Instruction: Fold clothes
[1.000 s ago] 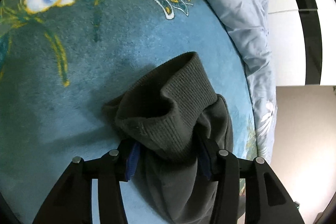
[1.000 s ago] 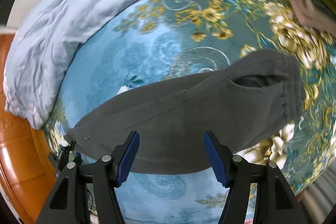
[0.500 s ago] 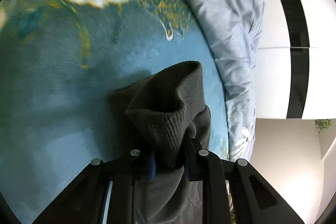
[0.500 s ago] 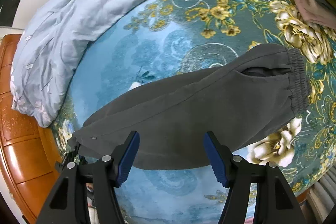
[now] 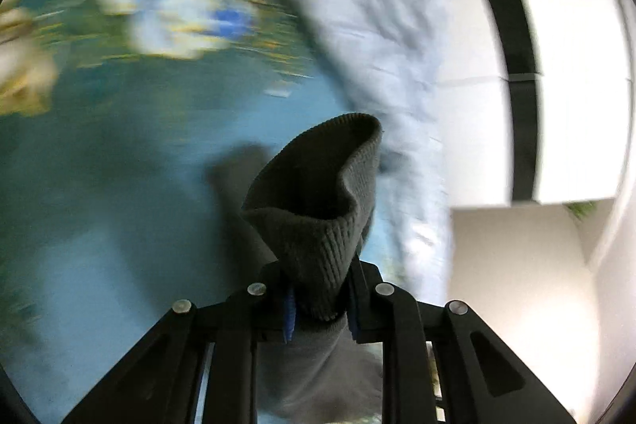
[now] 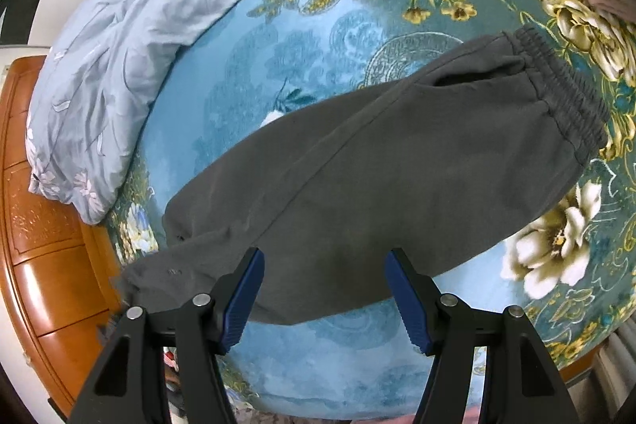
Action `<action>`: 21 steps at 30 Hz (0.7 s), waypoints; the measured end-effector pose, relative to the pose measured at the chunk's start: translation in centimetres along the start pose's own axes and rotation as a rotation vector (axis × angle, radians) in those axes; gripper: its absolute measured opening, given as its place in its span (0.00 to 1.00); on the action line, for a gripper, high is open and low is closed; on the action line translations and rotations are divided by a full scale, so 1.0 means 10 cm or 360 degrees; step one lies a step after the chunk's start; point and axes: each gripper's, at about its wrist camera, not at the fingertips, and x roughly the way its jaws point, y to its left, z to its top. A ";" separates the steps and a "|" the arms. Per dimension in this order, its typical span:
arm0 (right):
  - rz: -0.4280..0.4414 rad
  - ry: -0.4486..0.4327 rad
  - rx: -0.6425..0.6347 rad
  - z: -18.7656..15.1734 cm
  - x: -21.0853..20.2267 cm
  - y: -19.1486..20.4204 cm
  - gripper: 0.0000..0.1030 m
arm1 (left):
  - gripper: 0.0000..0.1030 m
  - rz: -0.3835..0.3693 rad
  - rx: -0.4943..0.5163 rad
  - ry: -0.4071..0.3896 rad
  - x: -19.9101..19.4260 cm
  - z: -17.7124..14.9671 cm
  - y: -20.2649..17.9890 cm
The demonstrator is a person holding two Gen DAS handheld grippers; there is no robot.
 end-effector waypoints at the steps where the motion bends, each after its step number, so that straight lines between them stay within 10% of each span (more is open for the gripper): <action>1: -0.0006 -0.0004 -0.0009 0.01 -0.02 0.00 0.65 | 0.20 -0.0152 -0.0003 0.0037 0.09 0.04 -0.08; 4: -0.0021 -0.0034 -0.0017 0.06 -0.09 -0.01 0.65 | 0.22 -0.0369 -0.0010 0.0130 0.37 0.18 -0.20; 13: -0.0076 -0.0053 0.0036 0.21 -0.10 -0.13 0.65 | 0.34 0.0470 0.0005 0.0232 0.92 0.34 0.35; 21: -0.0099 0.0013 0.0039 0.30 0.13 -0.13 0.65 | 0.51 0.0598 -0.0083 0.0182 0.95 0.35 0.70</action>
